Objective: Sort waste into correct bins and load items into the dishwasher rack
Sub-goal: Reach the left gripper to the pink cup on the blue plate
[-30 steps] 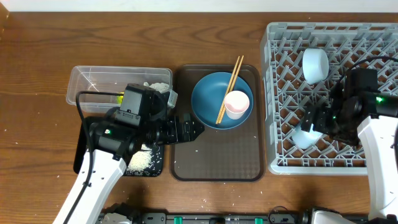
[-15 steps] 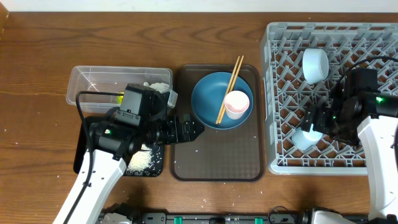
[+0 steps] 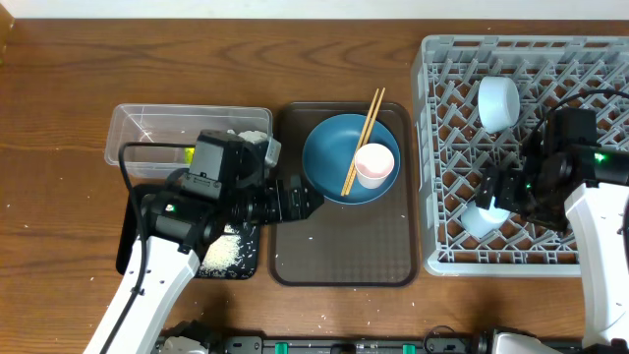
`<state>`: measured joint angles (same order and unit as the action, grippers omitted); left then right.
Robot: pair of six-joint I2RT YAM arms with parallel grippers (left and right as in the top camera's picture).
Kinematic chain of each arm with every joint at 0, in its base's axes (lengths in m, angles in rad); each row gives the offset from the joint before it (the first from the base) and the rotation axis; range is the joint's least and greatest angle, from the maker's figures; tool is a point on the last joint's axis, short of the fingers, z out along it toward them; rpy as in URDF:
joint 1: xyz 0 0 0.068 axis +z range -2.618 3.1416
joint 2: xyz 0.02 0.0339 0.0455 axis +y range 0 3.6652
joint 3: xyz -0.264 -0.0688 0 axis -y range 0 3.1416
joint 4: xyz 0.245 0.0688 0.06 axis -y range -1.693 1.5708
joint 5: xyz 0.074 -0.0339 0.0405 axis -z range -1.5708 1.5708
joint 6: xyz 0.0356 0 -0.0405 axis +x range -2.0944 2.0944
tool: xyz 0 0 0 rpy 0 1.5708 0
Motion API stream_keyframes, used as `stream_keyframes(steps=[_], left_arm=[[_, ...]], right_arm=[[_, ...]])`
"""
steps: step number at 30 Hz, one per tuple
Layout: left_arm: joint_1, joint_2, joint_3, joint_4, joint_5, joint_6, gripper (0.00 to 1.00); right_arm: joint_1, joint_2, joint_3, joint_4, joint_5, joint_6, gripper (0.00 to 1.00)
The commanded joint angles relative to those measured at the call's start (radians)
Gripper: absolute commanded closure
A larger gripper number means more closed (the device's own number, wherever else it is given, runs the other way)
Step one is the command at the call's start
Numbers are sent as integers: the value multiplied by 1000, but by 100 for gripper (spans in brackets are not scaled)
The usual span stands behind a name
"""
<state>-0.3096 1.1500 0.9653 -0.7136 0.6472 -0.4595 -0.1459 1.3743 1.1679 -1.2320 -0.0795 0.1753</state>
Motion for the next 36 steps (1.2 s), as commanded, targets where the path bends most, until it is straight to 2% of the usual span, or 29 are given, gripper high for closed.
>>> stream_keyframes(steps=[1,9,19,26,31,36], left_arm=[[-1,-7,3,-10,-5,-51,2],[-68,3,2,19,-10,-55,2],[-165,77,22,218,-39,-152,2],[-226,202,161,212,-142,-151,2],[-253,326,310,122,-259,-121,2],[-253,396,323,119,-391,-118,2]], right_arm=[[-2,2,8,-3,-7,4,1],[-2,2,8,-7,-7,4,1],[-2,2,8,-10,-7,4,1],[-3,2,8,-9,-7,4,1],[-2,2,8,-10,-7,4,1],[-2,2,8,-10,-7,4,1]])
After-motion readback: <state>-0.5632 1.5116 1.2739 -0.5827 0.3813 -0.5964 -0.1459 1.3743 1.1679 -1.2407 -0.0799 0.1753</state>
